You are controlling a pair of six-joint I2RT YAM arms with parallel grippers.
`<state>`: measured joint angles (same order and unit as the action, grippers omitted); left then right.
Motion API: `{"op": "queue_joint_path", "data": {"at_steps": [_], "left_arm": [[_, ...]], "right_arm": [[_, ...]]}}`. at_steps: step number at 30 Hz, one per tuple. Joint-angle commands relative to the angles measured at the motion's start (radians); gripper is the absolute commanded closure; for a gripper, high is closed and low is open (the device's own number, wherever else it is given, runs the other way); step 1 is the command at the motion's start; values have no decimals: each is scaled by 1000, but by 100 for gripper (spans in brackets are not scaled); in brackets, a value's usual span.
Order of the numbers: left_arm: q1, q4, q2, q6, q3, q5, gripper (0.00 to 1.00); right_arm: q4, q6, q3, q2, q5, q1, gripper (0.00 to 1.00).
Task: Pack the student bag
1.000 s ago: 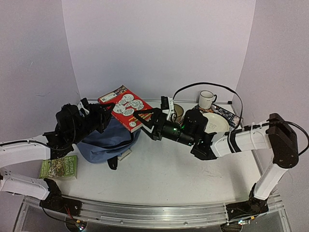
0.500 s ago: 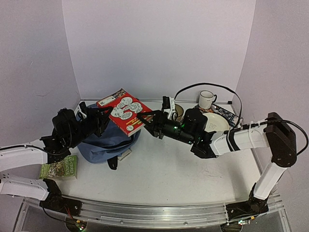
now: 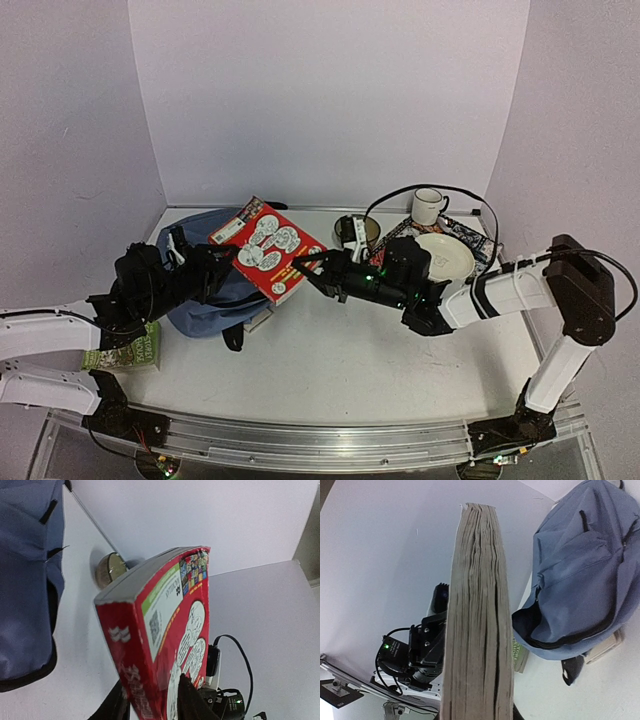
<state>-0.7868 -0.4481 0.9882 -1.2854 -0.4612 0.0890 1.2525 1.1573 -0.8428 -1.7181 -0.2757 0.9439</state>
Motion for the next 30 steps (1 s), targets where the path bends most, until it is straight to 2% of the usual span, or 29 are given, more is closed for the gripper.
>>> {"op": "queue_joint_path", "data": {"at_steps": [1, 7, 12, 20, 25, 30], "left_arm": [[2, 197, -20, 239, -62, 18, 58], [1, 644, 38, 560, -274, 186, 31], [1, 836, 118, 763, -393, 229, 17], [-1, 1047, 302, 1044, -559, 231, 11], [-19, 1071, 364, 1150, -600, 217, 11], [-99, 1103, 431, 1188, -627, 251, 10]], "right_arm": [[271, -23, 45, 107, 50, -56, 100], [270, -30, 152, 190, 76, -101, 100], [265, -33, 219, 240, 85, -126, 100], [238, -37, 274, 291, 82, -146, 100], [220, -47, 280, 311, 80, -151, 100], [205, -59, 290, 326, 76, -157, 100]]}}
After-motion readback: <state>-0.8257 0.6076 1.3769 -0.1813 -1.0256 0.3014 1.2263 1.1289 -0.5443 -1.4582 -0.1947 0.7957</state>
